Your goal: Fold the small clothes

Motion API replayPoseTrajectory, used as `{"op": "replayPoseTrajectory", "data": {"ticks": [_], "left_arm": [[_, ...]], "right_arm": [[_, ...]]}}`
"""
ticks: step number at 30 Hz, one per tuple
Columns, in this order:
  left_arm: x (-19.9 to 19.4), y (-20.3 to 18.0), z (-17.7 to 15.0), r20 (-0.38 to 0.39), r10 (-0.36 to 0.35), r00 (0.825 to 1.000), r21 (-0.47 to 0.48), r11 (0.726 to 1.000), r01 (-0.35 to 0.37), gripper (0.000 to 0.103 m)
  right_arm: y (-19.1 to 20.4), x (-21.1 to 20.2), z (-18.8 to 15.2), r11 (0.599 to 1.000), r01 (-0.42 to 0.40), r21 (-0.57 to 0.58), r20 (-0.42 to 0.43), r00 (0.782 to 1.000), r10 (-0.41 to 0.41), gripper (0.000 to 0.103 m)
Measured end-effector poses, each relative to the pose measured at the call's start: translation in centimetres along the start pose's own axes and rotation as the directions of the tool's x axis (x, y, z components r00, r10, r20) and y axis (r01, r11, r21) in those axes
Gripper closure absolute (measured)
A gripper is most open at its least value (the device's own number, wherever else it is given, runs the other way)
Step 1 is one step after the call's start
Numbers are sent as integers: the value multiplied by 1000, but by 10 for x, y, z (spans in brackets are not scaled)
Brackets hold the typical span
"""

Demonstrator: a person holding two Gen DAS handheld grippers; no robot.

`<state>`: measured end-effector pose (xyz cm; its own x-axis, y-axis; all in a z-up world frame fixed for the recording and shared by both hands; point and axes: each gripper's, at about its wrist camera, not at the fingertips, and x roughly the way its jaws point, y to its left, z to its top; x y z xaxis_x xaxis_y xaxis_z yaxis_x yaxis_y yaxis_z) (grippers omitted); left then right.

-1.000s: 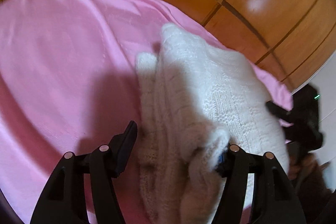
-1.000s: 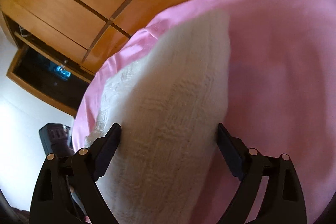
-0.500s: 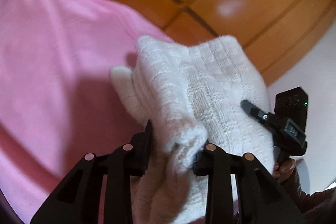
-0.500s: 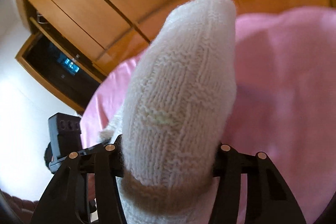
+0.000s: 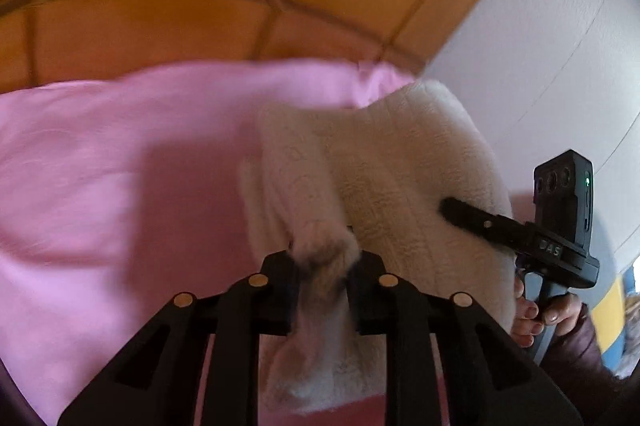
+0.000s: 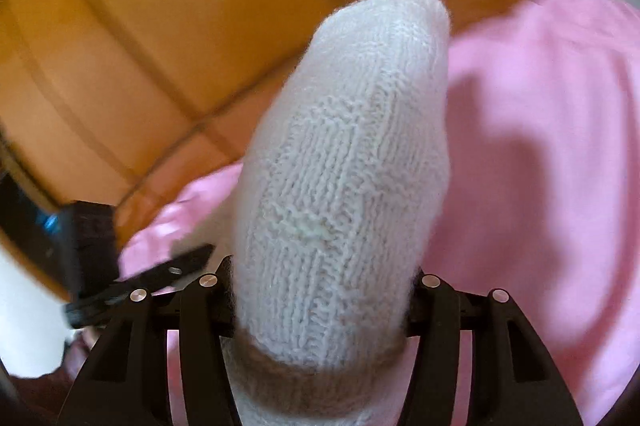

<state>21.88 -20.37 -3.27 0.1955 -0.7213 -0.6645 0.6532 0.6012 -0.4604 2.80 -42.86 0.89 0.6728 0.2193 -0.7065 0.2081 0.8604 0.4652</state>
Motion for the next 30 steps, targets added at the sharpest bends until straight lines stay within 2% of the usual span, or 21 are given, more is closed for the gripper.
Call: {"op": "replayPoseTrajectory", "data": {"ticks": [1,2,3,4,5,7,9,11,12,13,16,17,19,20,21,22,24,26,29,30], "left_arm": [[30,-8,-3,-68,75,995,31,997,-73,85],[44,-10,-4,-102,117,988,50,992,-113,85],[56,-13,-11,-122,146,982,75,988,-138,84],[64,-16,-15,-113,173,978,95,982,-163,82],[65,-20,-18,-103,192,976,103,978,-181,82],[61,-27,-21,-87,225,970,121,969,-214,81],[55,-36,-19,-62,250,966,127,962,-241,80],[48,-38,-15,-29,274,961,123,955,-269,77],[45,-35,-12,-15,285,958,121,952,-282,75],[44,-35,-13,-6,301,954,124,947,-298,73],[49,-27,-20,-15,314,949,98,945,-311,72],[48,-25,-24,-12,318,948,91,945,-316,71],[53,-24,-27,-4,338,941,91,937,-336,68],[57,-23,-27,-6,343,939,87,936,-341,66],[60,-22,-27,-8,347,938,84,935,-345,62],[59,-21,-27,-2,363,932,86,928,-361,58],[50,-22,-27,6,371,928,75,926,-371,57],[33,-25,-27,38,378,925,59,923,-380,56],[8,-33,-30,87,382,920,51,921,-387,54],[0,-36,-31,110,392,914,54,915,-399,48]], "right_arm": [[-17,8,-6,999,34,29,-26,999,-33,47],[-36,20,-17,996,66,68,-61,996,-62,45],[-46,25,-24,993,70,97,-65,996,-64,38],[-55,26,-30,990,60,129,-39,998,-56,29],[-60,23,-35,985,50,162,-3,999,-51,24],[-51,19,-39,984,63,166,11,998,-66,18],[-33,6,-35,983,140,122,40,988,-146,18],[-21,-22,-33,966,248,72,125,959,-255,18],[-22,-35,-30,961,270,57,159,948,-276,20],[-14,-45,-23,957,287,40,190,938,-289,31],[17,-62,-30,930,366,-43,255,904,-344,50],[25,-57,-35,924,377,-60,245,903,-352,52],[18,-33,-36,918,386,-94,156,916,-370,56],[14,-13,-45,883,452,-125,122,890,-439,56],[13,1,-55,836,524,-162,146,851,-505,56],[17,7,-62,809,559,-183,191,827,-529,56],[24,5,-62,778,598,-195,219,799,-559,55],[27,-2,-59,774,606,-181,224,792,-568,55],[32,-17,-58,787,598,-151,224,796,-562,55],[34,-23,-58,796,590,-134,226,801,-555,55]]}}
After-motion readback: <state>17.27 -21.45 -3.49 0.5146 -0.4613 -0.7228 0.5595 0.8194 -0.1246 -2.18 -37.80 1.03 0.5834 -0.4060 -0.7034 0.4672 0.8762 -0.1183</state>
